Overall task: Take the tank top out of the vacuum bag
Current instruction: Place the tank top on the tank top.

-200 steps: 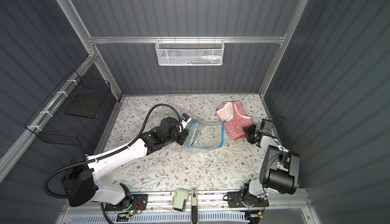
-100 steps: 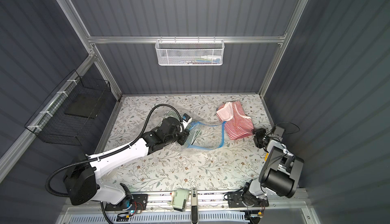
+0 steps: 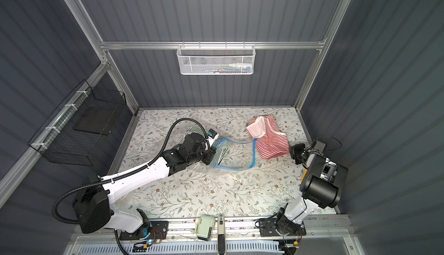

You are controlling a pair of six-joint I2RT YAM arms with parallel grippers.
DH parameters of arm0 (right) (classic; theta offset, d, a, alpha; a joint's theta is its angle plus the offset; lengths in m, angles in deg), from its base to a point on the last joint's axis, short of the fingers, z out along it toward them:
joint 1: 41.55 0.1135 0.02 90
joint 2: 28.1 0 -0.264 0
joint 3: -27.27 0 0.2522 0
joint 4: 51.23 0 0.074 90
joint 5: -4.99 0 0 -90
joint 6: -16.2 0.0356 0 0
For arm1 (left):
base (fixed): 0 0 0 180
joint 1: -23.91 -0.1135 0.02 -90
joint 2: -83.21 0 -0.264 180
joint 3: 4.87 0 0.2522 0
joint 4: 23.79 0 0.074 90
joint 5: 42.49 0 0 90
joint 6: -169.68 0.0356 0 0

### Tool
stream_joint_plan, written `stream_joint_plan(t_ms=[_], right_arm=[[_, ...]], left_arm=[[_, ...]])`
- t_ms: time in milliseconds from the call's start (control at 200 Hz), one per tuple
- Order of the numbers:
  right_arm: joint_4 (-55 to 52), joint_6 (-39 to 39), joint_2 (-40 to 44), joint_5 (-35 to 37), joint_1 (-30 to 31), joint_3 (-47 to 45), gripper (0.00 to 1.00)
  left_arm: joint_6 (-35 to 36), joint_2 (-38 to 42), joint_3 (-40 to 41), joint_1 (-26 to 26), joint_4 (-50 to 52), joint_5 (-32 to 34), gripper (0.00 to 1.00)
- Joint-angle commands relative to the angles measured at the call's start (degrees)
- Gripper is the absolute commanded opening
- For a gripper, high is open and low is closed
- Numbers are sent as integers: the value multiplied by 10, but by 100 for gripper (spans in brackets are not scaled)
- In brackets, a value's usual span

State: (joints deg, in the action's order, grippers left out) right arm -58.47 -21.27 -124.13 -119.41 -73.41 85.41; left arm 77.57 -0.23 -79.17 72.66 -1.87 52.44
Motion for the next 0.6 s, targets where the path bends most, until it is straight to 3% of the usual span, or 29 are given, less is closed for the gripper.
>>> stream_joint_plan(t_ms=[0, 505, 560, 595], right_arm=[[11, 4, -6, -10, -2, 20, 0], [-67, -84, 45, 24, -2, 56, 0], [-67, -82, 44, 16, -1, 47, 22], [-59, -76, 44, 9, -1, 35, 29]], left_arm=[[1, -2, -14, -3, 15, 9, 0], [-2, 4, -7, -3, 13, 9, 0], [-3, 4, -6, -2, 12, 7, 0], [-4, 4, -5, -3, 12, 7, 0]])
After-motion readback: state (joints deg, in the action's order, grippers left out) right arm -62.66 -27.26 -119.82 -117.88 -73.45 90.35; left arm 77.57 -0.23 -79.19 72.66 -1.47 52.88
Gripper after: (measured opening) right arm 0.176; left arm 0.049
